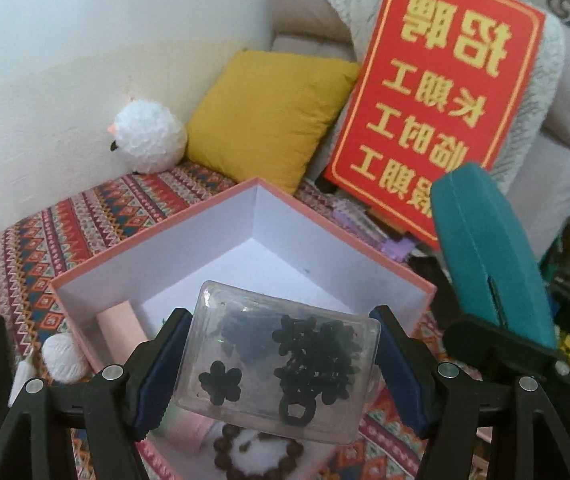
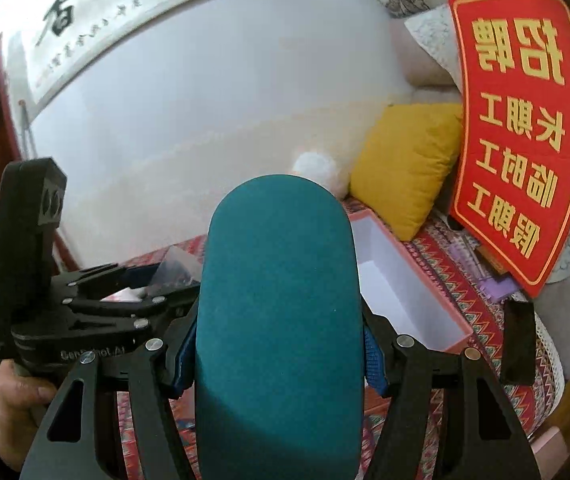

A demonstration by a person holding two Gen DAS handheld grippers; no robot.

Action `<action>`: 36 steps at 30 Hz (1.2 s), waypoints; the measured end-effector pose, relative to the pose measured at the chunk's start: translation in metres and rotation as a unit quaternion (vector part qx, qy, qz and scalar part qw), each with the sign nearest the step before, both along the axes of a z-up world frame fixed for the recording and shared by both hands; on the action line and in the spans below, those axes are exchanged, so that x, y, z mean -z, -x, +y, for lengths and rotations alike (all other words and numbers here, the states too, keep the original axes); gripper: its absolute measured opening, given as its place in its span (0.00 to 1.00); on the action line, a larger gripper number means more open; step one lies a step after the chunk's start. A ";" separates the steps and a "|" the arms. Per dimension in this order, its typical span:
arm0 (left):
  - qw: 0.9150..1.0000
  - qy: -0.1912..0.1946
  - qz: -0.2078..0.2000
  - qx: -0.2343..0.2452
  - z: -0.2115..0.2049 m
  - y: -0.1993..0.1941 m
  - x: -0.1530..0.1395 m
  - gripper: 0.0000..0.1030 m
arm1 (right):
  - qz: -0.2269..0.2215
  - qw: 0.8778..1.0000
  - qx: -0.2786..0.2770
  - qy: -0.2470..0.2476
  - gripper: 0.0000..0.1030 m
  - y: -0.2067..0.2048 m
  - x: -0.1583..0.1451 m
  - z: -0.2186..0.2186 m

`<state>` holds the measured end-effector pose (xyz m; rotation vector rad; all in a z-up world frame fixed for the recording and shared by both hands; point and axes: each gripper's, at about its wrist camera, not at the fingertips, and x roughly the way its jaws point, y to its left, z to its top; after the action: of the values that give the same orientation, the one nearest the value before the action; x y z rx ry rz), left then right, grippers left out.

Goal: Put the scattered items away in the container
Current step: 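Carry the clip box with the left tool while the right tool carries the teal case into the box, then move both tools back toward the items beside the box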

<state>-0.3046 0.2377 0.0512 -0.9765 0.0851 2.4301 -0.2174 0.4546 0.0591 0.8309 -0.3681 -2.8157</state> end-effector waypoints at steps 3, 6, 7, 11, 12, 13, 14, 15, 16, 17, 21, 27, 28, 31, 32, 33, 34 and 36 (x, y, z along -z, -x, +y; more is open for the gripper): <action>1.000 0.004 -0.020 -0.002 0.009 0.022 0.020 0.72 | -0.018 1.000 0.007 0.002 0.66 0.031 0.016 0.014; 1.000 0.014 -0.025 -0.004 0.016 0.036 0.036 0.72 | -0.028 1.000 0.008 0.001 0.66 0.057 0.026 0.021; 1.000 0.018 -0.025 -0.005 0.018 0.039 0.040 0.72 | -0.030 1.000 0.006 0.004 0.66 0.065 0.030 0.023; 0.999 0.023 -0.022 -0.009 0.021 0.047 0.048 0.79 | -0.020 0.999 0.011 0.023 0.73 0.087 0.038 0.028; 1.000 0.018 -0.016 -0.014 0.019 0.047 0.047 0.91 | -0.015 0.999 0.019 0.021 0.86 0.089 0.037 0.029; 1.000 0.012 -0.010 -0.019 0.016 0.046 0.045 0.99 | -0.011 0.999 0.027 0.018 0.94 0.089 0.035 0.030; 1.000 0.006 0.000 -0.023 0.014 0.044 0.041 0.99 | -0.006 0.999 0.034 0.015 0.95 0.090 0.034 0.030; 1.000 -0.001 0.010 -0.025 0.011 0.041 0.037 0.99 | -0.003 0.999 0.039 0.013 0.96 0.090 0.033 0.031; 1.000 -0.003 0.017 -0.025 0.009 0.039 0.034 0.99 | -0.006 0.999 0.042 0.015 0.96 0.090 0.032 0.032; 1.000 -0.005 0.020 -0.023 0.008 0.037 0.030 0.99 | -0.010 0.999 0.045 0.017 0.96 0.089 0.032 0.033; 0.999 -0.011 0.029 -0.018 0.004 0.025 0.016 0.99 | -0.021 0.998 0.049 0.041 0.96 0.077 0.028 0.034; 0.999 -0.024 0.033 -0.016 -0.011 -0.002 -0.009 0.99 | 0.004 0.998 0.051 0.030 0.96 0.035 0.001 0.023; 0.999 -0.028 0.035 -0.018 -0.015 -0.009 -0.014 0.99 | 0.010 0.998 0.050 0.030 0.96 0.025 -0.005 0.019; 0.998 -0.035 0.043 -0.023 -0.029 -0.031 -0.030 0.99 | 0.026 0.998 0.046 0.028 0.96 -0.002 -0.021 0.009; 0.998 -0.036 0.046 -0.024 -0.033 -0.039 -0.034 0.99 | 0.031 0.998 0.044 0.027 0.96 -0.011 -0.026 0.005; 0.998 -0.038 0.050 -0.024 -0.037 -0.047 -0.038 0.99 | 0.037 0.998 0.042 0.025 0.97 -0.020 -0.030 0.000; 0.998 -0.039 0.053 -0.025 -0.041 -0.055 -0.042 0.99 | 0.042 0.998 0.041 0.023 0.97 -0.029 -0.035 -0.004; 0.997 -0.040 0.062 -0.025 -0.050 -0.075 -0.050 0.99 | 0.048 0.998 0.036 0.018 0.98 -0.046 -0.040 -0.014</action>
<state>-0.2297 0.1875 0.1011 -0.8020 0.0068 2.5181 -0.1713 0.4403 0.0990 0.6856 -0.4422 -2.8935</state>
